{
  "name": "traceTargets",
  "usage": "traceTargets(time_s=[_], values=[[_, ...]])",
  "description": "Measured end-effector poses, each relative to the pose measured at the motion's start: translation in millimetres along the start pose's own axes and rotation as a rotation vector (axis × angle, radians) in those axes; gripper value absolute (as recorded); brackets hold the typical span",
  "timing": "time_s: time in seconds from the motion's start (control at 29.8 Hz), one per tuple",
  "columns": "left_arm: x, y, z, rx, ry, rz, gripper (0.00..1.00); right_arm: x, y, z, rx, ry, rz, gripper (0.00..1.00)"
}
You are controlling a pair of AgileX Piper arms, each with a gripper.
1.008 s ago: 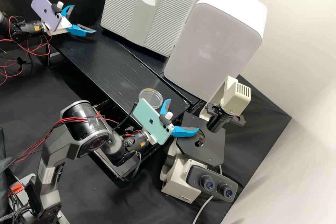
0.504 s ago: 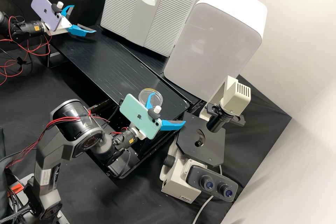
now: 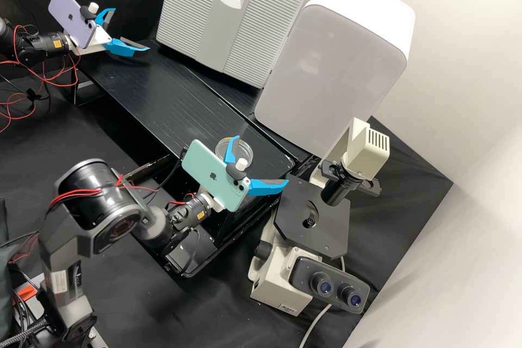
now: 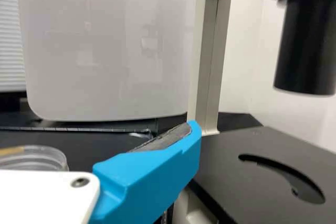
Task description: Slide the petri dish to the left
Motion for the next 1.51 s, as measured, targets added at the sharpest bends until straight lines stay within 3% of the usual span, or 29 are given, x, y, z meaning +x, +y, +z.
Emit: traceTargets(time_s=[0.2, 0.34, 0.47, 0.57, 0.81, 1.11, 1.21, 1.51], values=[[0.0, 0.0, 0.0, 0.000, 0.000, 0.000, 1.00, -11.8, 7.5, -13.0, -0.001, 0.042, 0.025, 1.00], [0.0, 0.0, 0.0, 0.000, 0.000, 0.000, 1.00, -16.3, -3.4, -25.5, -0.001, 0.089, -0.020, 1.00], [0.0, 0.0, 0.0, 0.000, 0.000, 0.000, 1.00, -17.9, -15.1, -28.5, -0.016, 0.101, -0.067, 1.00], [0.0, 0.0, 0.0, 0.000, 0.000, 0.000, 1.00, -18.4, -24.3, -23.8, -0.029, 0.079, -0.101, 1.00], [0.0, 0.0, 0.0, 0.000, 0.000, 0.000, 1.00, -19.2, -39.4, -14.9, -0.025, 0.028, -0.151, 1.00], [0.0, 0.0, 0.0, 0.000, 0.000, 0.000, 1.00, -20.9, -46.9, -13.6, -0.032, 0.015, -0.180, 1.00], [0.0, 0.0, 0.0, 0.000, 0.000, 0.000, 1.00, -20.9, -53.6, -12.1, -0.031, 0.009, -0.207, 1.00], [0.0, 0.0, 0.0, 0.000, 0.000, 0.000, 1.00, -16.6, -58.4, -10.1, -0.026, 0.011, -0.199, 1.00]])
